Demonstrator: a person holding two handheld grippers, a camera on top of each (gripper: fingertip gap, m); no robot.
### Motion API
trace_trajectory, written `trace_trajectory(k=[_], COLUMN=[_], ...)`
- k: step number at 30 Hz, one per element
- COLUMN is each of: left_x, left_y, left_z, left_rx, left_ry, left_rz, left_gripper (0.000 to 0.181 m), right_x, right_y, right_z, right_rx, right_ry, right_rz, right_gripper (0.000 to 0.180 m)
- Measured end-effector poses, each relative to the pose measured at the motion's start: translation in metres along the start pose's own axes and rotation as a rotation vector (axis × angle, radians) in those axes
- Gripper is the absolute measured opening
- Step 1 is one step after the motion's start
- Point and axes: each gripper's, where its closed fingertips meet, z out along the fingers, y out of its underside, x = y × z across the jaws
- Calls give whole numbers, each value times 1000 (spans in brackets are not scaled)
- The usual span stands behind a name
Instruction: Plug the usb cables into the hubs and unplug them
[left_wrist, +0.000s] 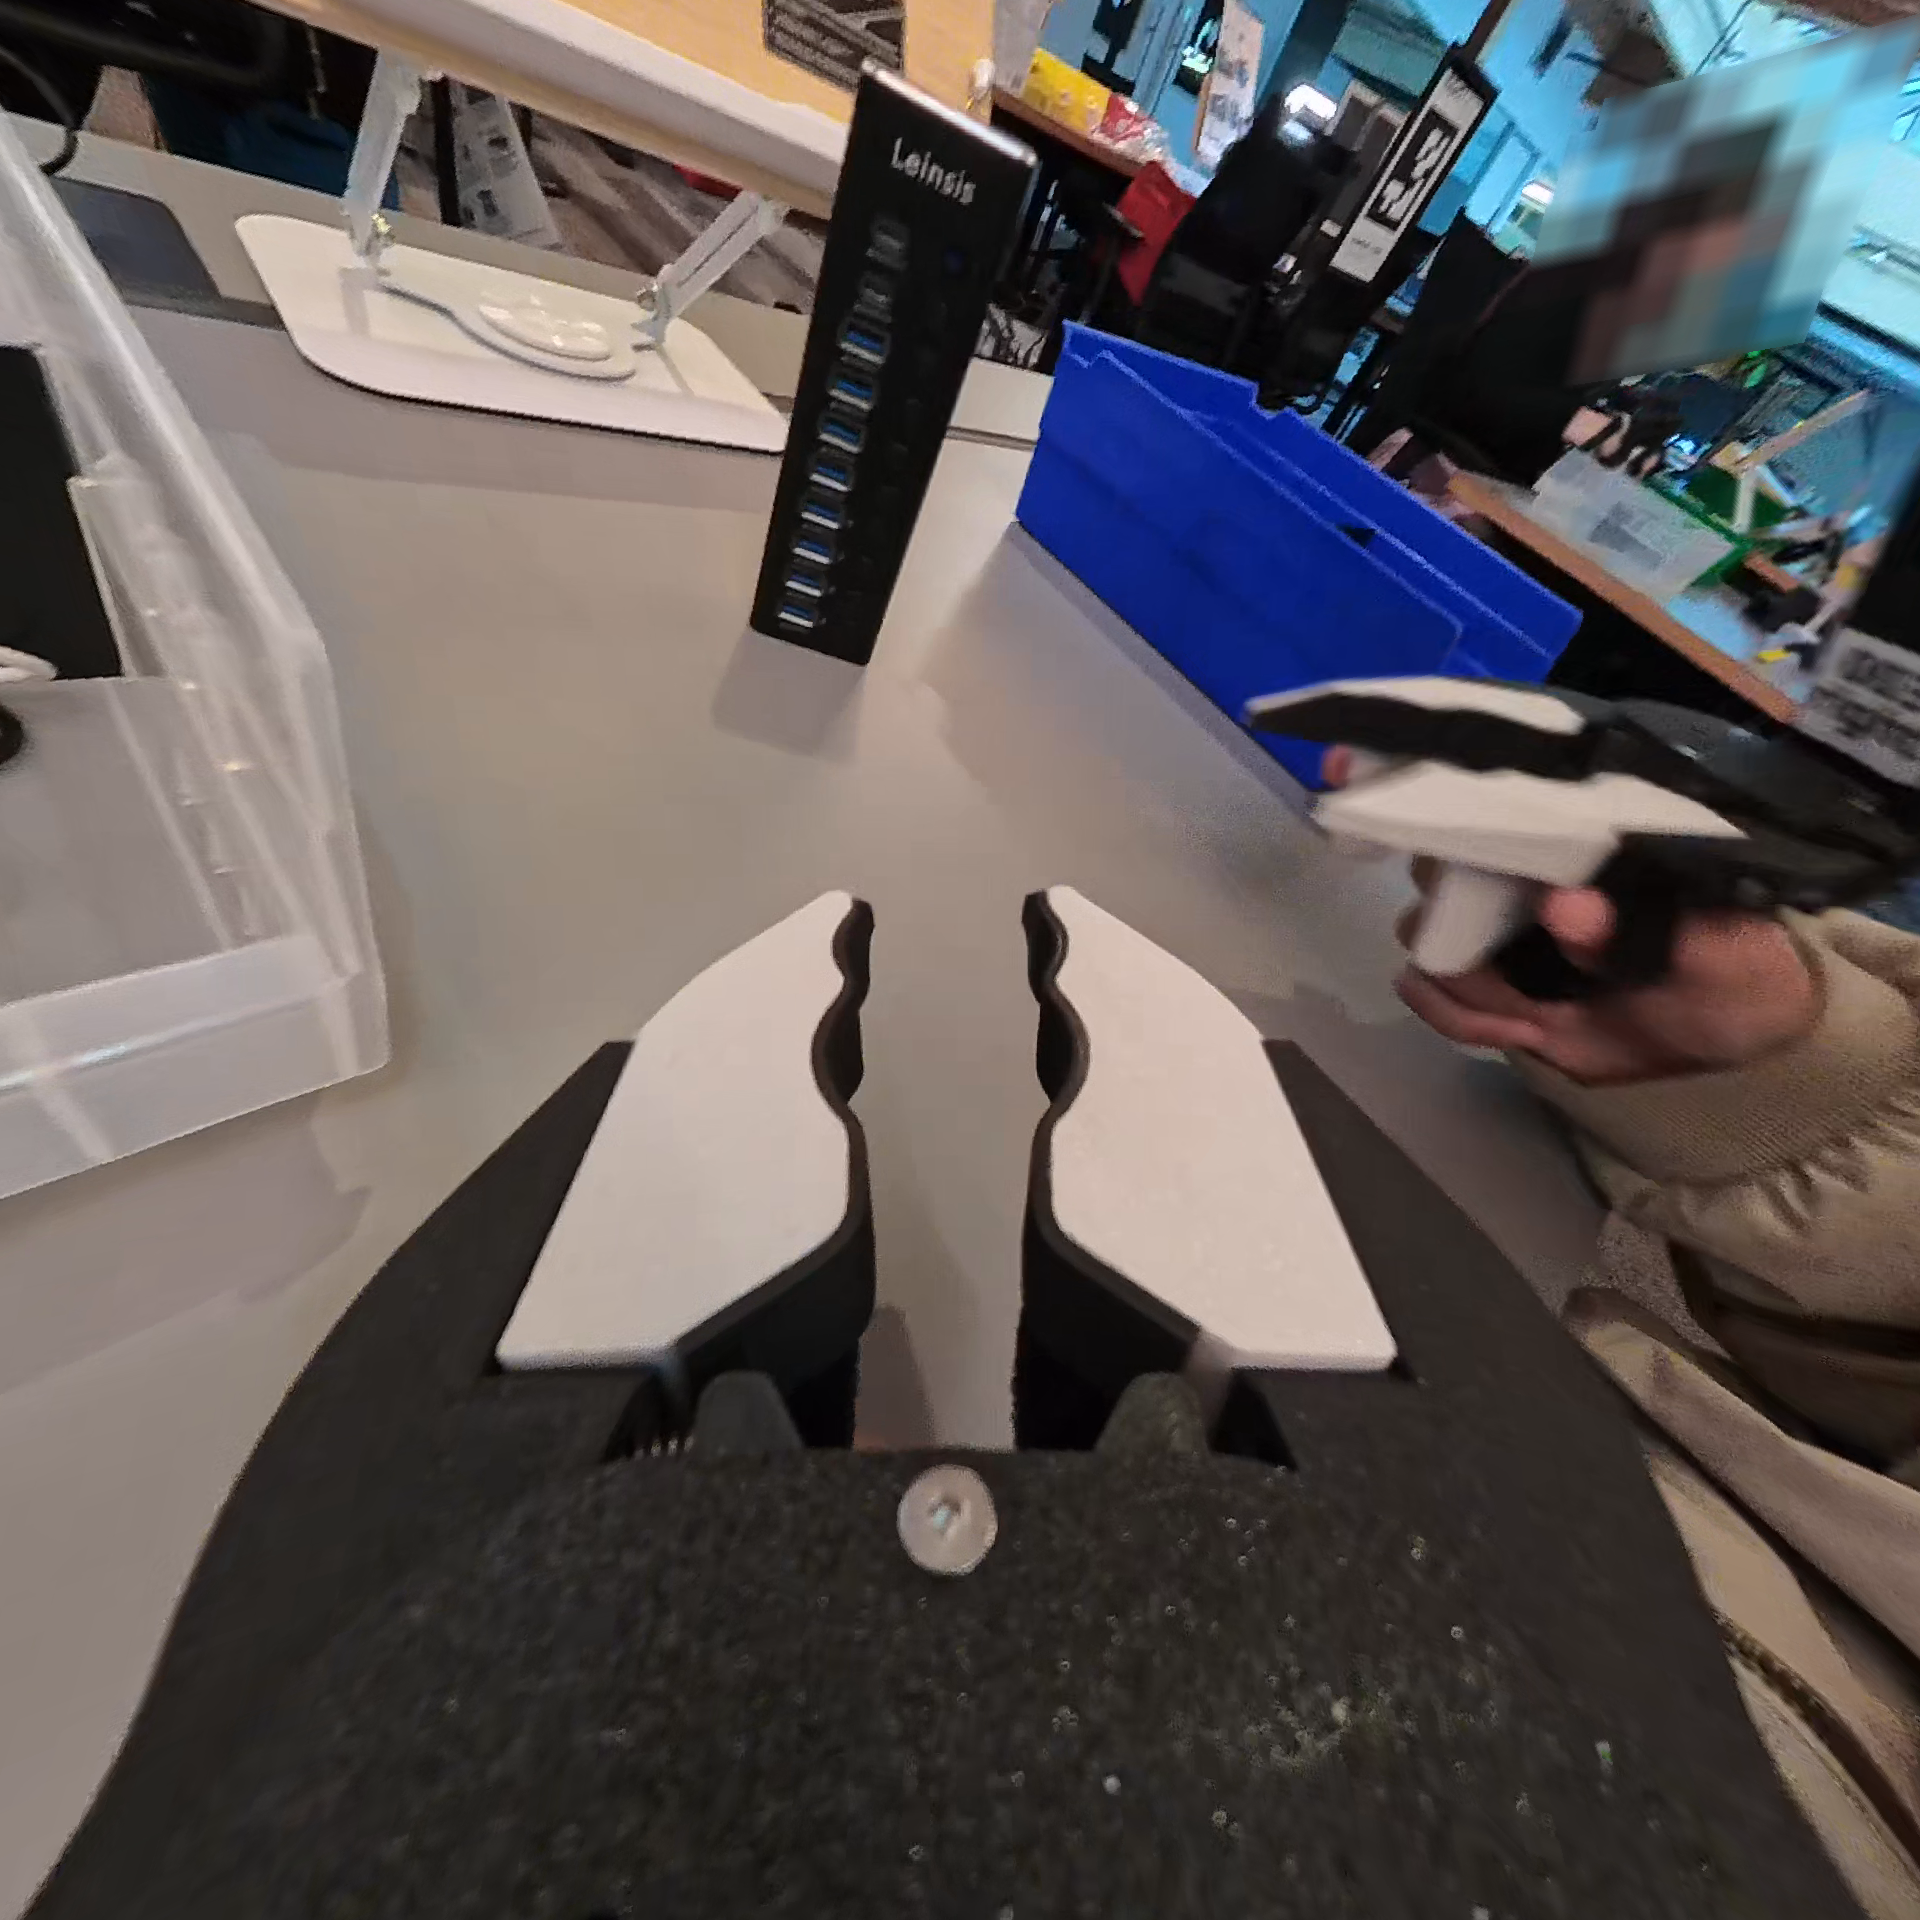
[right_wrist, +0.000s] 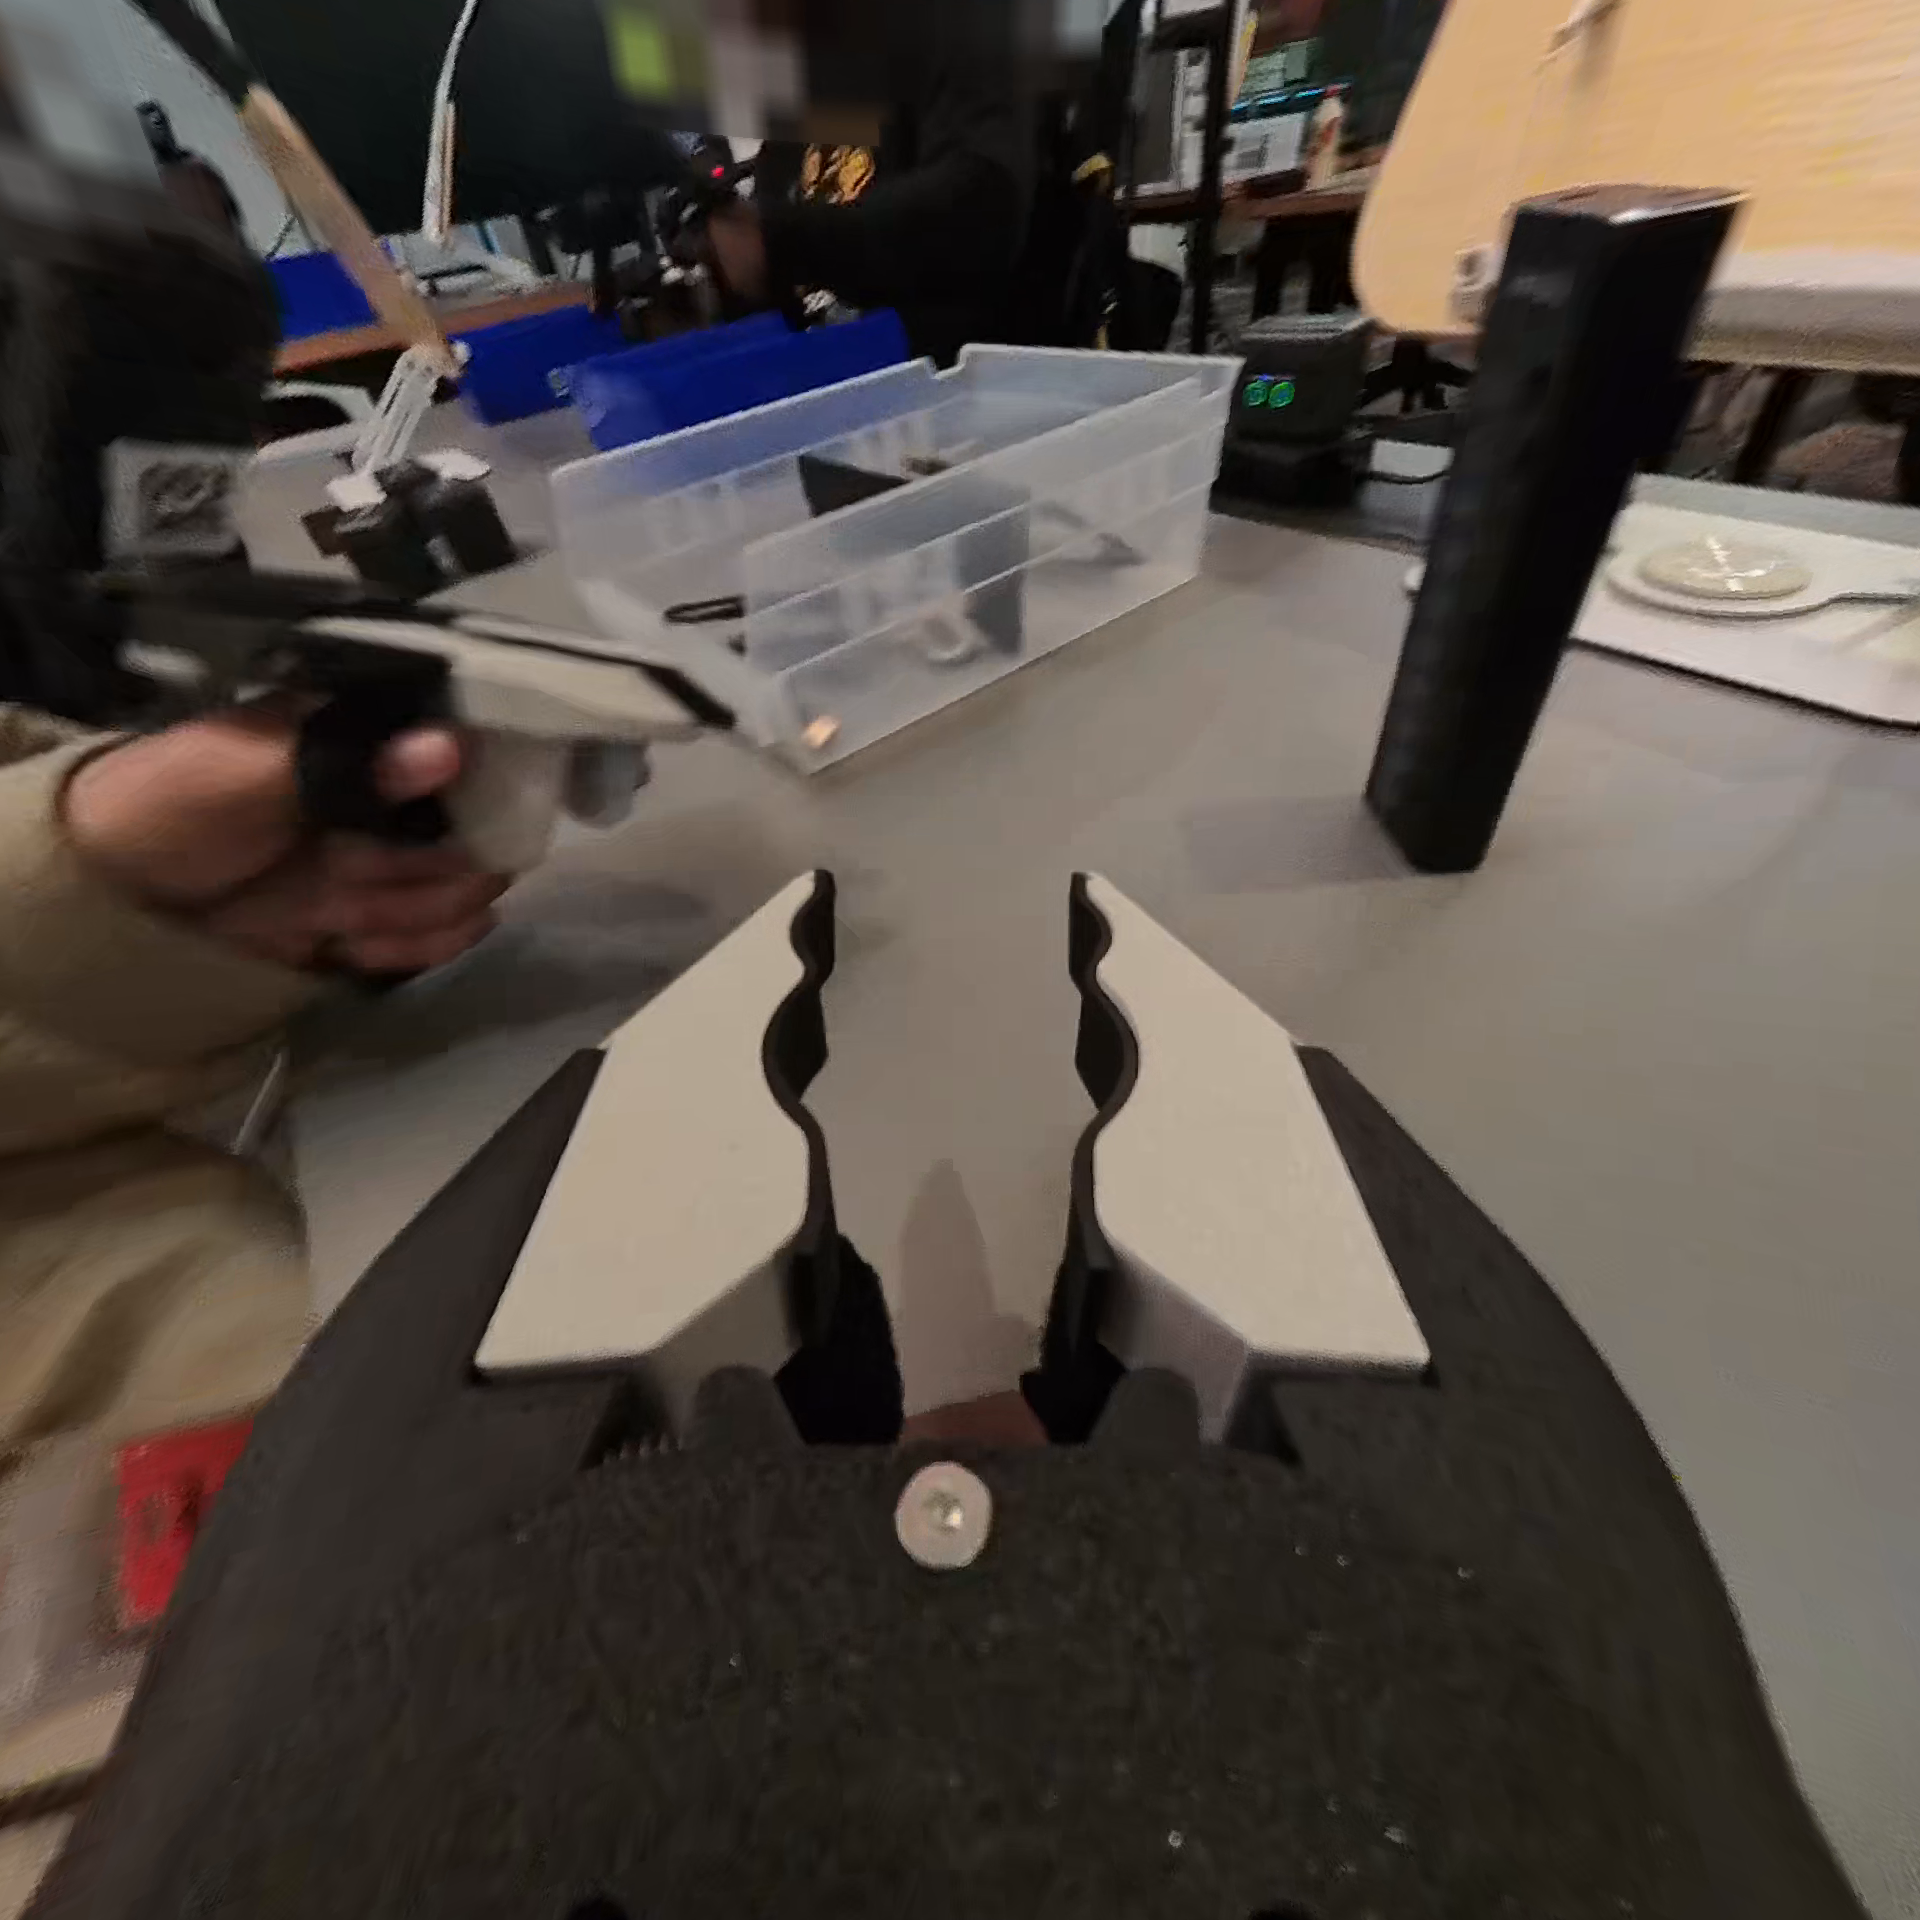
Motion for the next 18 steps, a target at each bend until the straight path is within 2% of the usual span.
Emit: trace_trajectory(k=[4,10,14,18], left_x=[-16,-109,-138,-159], left_y=[-12,-45,-53,-36], left_z=[-9,-56,-62,-50], left_rx=[24,-82,-319,-613], left_ry=[-64,-425,-368,-279], left_rz=[54,203,240,230], left_gripper=[29,32,46,56], right_x=[-23,2,16,21], right_y=[3,6,0,1], right_z=[-15,-21,-26,-27], right_rx=[2,-15,22,31], right_ry=[-32,-14,-16,-50], right_rz=[-24,36,154,276], right_gripper=[44,45,44,45])
